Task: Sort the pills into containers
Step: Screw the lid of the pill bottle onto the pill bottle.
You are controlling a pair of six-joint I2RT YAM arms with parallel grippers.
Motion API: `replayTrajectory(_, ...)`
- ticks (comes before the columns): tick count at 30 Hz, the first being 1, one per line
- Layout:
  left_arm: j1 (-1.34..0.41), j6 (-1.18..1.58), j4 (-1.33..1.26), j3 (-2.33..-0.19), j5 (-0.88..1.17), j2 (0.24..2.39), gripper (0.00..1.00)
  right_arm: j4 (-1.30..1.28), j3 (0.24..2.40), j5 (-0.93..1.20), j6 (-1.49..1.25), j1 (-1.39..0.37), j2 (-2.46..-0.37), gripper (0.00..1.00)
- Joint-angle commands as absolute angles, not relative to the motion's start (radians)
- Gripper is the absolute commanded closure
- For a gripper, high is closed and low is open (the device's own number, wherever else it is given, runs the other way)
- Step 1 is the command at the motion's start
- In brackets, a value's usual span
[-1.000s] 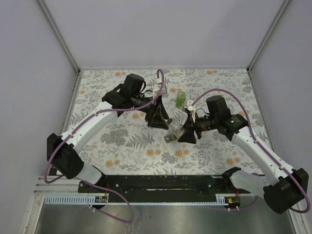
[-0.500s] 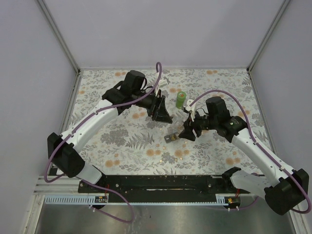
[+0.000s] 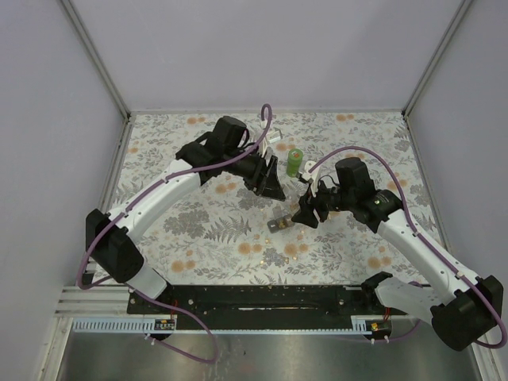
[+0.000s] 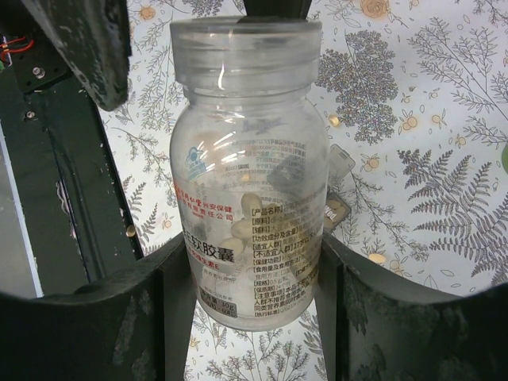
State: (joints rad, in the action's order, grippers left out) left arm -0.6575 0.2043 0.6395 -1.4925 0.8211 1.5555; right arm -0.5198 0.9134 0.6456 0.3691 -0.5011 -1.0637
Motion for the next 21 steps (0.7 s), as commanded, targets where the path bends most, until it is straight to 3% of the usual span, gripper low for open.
replayTrajectory(1, -0.664, 0.218, 0.638, -1.545, 0.796, 1.558, 0.38, -0.483, 0.916, 0.644, 0.365, -0.511, -1.045, 1.00)
replayTrajectory(8, -0.664, 0.218, 0.640, -1.552, 0.810, 1.572, 0.46, -0.489, 0.914, 0.653, 0.368, -0.509, -1.046, 1.00)
replayTrajectory(15, -0.666, 0.216, 0.640, -1.568, 0.813, 1.574, 0.43, -0.494, 0.916, 0.663, 0.371, -0.509, -1.049, 1.00)
replayTrajectory(21, -0.666, 0.207, 0.640, -1.568, 0.807, 1.571, 0.47, -0.500, 0.916, 0.670, 0.374, -0.512, -1.052, 1.00)
